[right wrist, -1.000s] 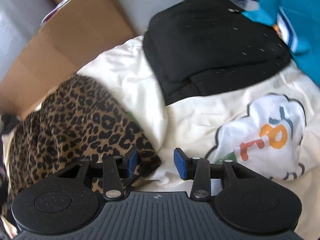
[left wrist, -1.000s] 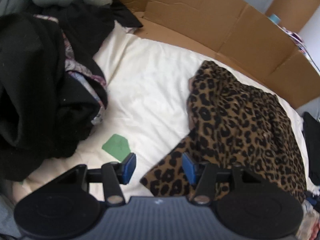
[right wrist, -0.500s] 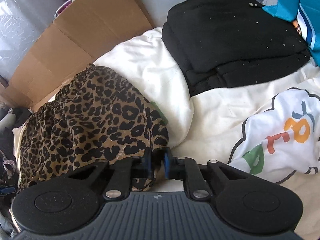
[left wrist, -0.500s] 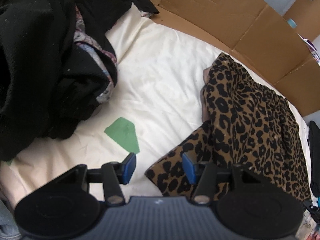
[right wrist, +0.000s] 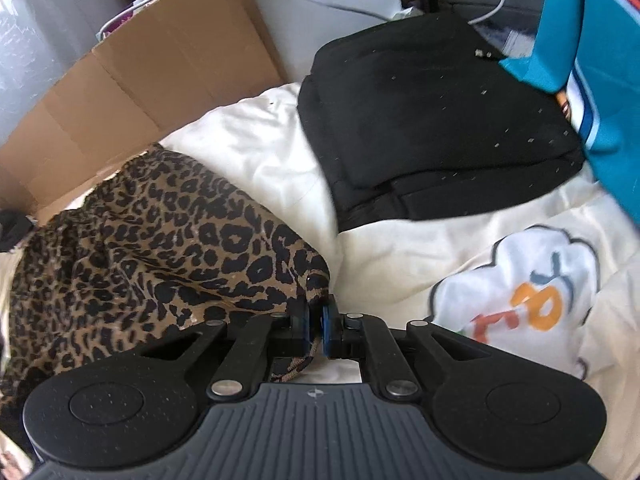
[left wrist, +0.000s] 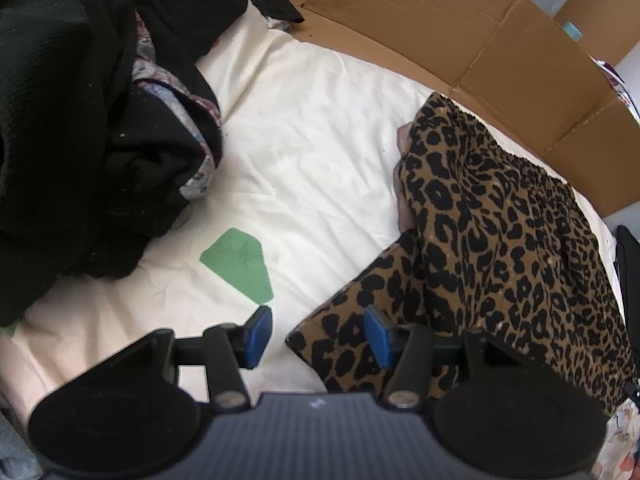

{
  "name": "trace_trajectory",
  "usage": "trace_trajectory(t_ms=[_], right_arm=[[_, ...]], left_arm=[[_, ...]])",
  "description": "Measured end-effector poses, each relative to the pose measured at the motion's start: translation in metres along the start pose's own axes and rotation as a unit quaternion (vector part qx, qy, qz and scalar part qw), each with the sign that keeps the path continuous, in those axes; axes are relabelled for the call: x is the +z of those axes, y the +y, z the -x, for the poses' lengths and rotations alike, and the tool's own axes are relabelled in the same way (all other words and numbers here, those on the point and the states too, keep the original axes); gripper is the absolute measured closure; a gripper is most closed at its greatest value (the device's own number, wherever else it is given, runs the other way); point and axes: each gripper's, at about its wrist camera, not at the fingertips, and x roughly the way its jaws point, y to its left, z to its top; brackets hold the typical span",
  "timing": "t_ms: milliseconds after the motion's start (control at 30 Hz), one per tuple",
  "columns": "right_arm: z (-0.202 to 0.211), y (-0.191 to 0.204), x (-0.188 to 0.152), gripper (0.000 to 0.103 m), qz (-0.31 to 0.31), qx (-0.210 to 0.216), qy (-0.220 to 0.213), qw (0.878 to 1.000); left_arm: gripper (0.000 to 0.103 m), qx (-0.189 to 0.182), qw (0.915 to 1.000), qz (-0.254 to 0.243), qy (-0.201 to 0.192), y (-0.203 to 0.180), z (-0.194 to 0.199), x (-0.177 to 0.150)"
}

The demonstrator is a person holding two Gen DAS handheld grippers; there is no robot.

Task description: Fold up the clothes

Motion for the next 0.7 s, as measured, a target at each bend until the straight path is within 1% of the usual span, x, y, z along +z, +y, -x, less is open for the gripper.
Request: trace_trajectory(t_ms=[167, 300, 467, 567, 700], right_arm=[[-0.003, 0.000, -0.006, 0.098, -0.012, 0.001, 0.010, 1.000], [0.000, -0.001, -0.011, 0.093, -0.023, 0.002, 0.010, 1.000], [0.000, -0.003, -0.017, 0.092, -0.032, -0.003, 0.016, 0.999], [0.001, -0.003, -0.018, 0.092, -0.030, -0.006, 0.016, 0.999], [0.002, -0.003, -0.019, 0.092, -0.030, -0.008, 0.015, 0.999]], left_arm=[[0.049, -0.004, 1.0000, -0.003, 0.004, -0.002, -0.005, -0.004], [0.049, -0.011, 0.9999, -0.010, 0.004, -0.005, -0.007, -0.005], [0.049, -0.013, 0.9995, -0.029, 0.003, -0.011, -0.010, -0.006], [0.049, 0.010, 0.9986, -0.052, -0.005, -0.014, -0.012, -0.005], [0.049, 0.017, 0.9974, -0.069, -0.011, -0.013, -0.015, -0.004]])
